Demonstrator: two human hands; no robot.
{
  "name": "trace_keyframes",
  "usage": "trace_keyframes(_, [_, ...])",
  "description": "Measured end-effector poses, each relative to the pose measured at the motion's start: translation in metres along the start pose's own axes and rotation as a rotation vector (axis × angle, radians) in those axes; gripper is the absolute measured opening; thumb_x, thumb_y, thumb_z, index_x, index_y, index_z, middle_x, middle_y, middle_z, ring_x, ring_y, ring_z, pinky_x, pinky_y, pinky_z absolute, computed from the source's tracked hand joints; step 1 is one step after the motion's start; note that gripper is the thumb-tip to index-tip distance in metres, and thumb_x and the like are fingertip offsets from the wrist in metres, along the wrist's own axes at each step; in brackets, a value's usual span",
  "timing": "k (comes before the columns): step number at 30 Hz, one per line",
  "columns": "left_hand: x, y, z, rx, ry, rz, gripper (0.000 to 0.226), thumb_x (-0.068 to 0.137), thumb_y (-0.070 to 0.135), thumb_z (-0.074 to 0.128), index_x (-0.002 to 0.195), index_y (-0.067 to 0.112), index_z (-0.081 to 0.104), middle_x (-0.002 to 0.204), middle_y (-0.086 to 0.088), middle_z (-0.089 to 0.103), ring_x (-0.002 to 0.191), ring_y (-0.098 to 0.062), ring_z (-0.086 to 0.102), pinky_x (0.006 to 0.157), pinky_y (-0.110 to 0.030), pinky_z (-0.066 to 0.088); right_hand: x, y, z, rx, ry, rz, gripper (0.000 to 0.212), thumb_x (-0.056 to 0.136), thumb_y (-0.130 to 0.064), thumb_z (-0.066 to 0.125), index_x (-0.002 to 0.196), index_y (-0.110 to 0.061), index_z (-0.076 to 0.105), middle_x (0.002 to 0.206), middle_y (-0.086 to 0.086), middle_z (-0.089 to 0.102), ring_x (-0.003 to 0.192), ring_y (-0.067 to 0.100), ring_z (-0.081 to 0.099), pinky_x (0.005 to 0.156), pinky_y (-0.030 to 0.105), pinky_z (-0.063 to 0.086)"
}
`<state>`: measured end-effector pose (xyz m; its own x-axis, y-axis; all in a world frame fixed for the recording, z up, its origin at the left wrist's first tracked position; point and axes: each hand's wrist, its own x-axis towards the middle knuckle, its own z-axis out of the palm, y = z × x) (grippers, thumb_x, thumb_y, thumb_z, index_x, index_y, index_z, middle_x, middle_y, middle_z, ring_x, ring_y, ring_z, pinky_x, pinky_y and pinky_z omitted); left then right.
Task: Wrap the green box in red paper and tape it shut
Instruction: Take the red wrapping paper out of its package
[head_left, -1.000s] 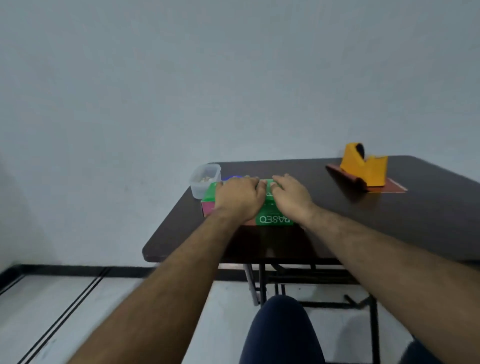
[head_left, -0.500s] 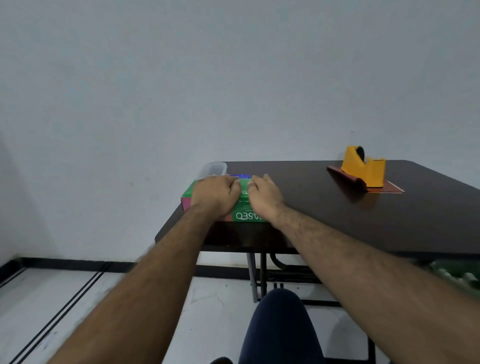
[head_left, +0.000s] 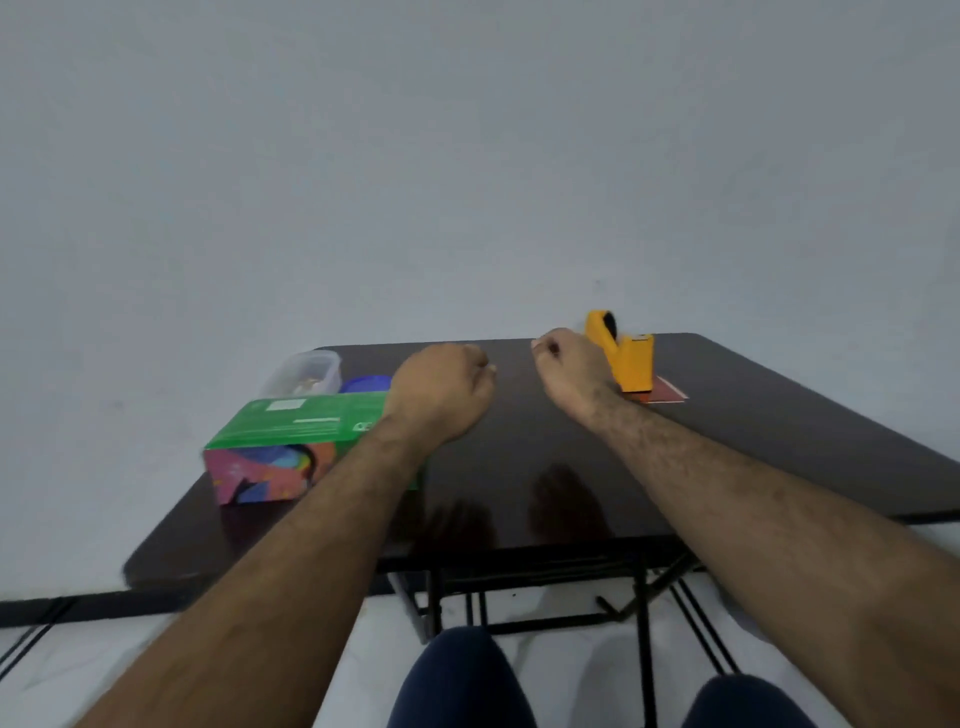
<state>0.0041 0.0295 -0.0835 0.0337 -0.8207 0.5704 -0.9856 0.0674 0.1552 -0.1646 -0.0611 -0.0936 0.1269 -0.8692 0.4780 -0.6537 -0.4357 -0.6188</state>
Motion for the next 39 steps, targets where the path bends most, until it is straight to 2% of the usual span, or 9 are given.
trace_keyframes(4, [0.041,0.045,0.046,-0.23,-0.123,-0.068,0.031,0.098,0.038,0.058,0.106,0.015,0.077,0.109,-0.005,0.078,0.107,-0.031,0.07,0.09,-0.037,0.057,0.035,0.058,-0.032,-0.075,0.153,0.079,0.028,0.103,-0.034,0.06,0.122,-0.015,0.069,0.124,0.007,0.069,0.117,0.027,0.062,0.095,0.033,0.046])
trace_keyframes(7, [0.073,0.07,0.083,-0.44,-0.222,-0.257,0.025,0.097,0.035,0.062,0.097,0.016,0.079,0.1,-0.001,0.078,0.097,-0.024,0.072,0.085,-0.031,0.056,0.058,0.096,-0.041,-0.083,0.185,0.182,0.043,0.098,-0.037,0.068,0.135,-0.016,0.062,0.137,0.005,0.06,0.126,0.026,0.058,0.105,0.037,0.048])
trace_keyframes(11, [0.113,0.091,0.126,-0.721,-0.264,-0.53,0.035,0.083,0.046,0.066,0.081,0.012,0.075,0.083,-0.006,0.076,0.078,-0.027,0.078,0.077,-0.042,0.067,0.083,0.127,-0.037,-0.063,0.192,0.315,0.069,0.086,-0.045,0.081,0.142,-0.015,0.055,0.141,0.007,0.059,0.13,0.029,0.058,0.104,0.04,0.05])
trace_keyframes(15, [0.137,0.104,0.154,-0.894,-0.301,-0.728,0.042,0.081,0.044,0.08,0.099,0.007,0.071,0.093,-0.011,0.075,0.066,-0.025,0.078,0.06,-0.04,0.067,0.096,0.147,-0.023,-0.091,0.158,0.385,0.086,0.073,-0.058,0.088,0.142,-0.018,0.056,0.134,0.007,0.067,0.124,0.032,0.064,0.095,0.04,0.054])
trace_keyframes(19, [0.151,0.112,0.171,-0.919,-0.337,-0.795,0.039,0.081,0.035,0.088,0.1,0.006,0.068,0.09,-0.014,0.074,0.066,-0.026,0.078,0.06,-0.04,0.067,0.102,0.16,-0.013,-0.149,0.178,0.421,0.065,0.073,-0.061,0.087,0.116,-0.017,0.068,0.113,0.006,0.073,0.106,0.03,0.07,0.074,0.033,0.05])
trace_keyframes(23, [0.153,0.116,0.177,-0.886,-0.329,-0.812,0.019,0.079,0.015,0.081,0.092,0.003,0.073,0.079,-0.013,0.077,0.058,-0.027,0.077,0.064,-0.05,0.067,0.107,0.164,-0.011,-0.152,0.198,0.42,0.051,0.074,-0.056,0.085,0.097,-0.017,0.064,0.102,0.004,0.07,0.097,0.028,0.068,0.07,0.032,0.045])
trace_keyframes(28, [0.151,0.111,0.176,-0.904,-0.3,-0.819,0.006,0.086,-0.002,0.075,0.091,-0.003,0.072,0.088,-0.018,0.075,0.061,-0.028,0.076,0.048,-0.03,0.059,0.107,0.166,-0.011,-0.103,0.236,0.418,0.051,0.078,-0.057,0.085,0.098,-0.014,0.065,0.105,0.008,0.071,0.101,0.03,0.068,0.072,0.032,0.045])
trace_keyframes(32, [0.143,0.1,0.163,-0.929,-0.257,-0.835,0.005,0.086,-0.006,0.074,0.086,-0.002,0.072,0.09,-0.015,0.075,0.061,-0.025,0.075,0.046,-0.027,0.057,0.102,0.164,-0.015,-0.086,0.27,0.419,0.049,0.078,-0.056,0.085,0.09,-0.018,0.057,0.103,0.008,0.071,0.099,0.031,0.069,0.07,0.033,0.046])
trace_keyframes(39, [0.133,0.061,0.127,-0.877,-0.149,-0.831,0.006,0.078,-0.004,0.076,0.082,-0.002,0.071,0.083,-0.014,0.075,0.05,-0.024,0.073,0.06,-0.045,0.067,0.094,0.158,-0.014,-0.088,0.274,0.437,0.049,0.08,-0.057,0.085,0.091,-0.018,0.058,0.099,0.005,0.069,0.098,0.029,0.069,0.067,0.034,0.048])
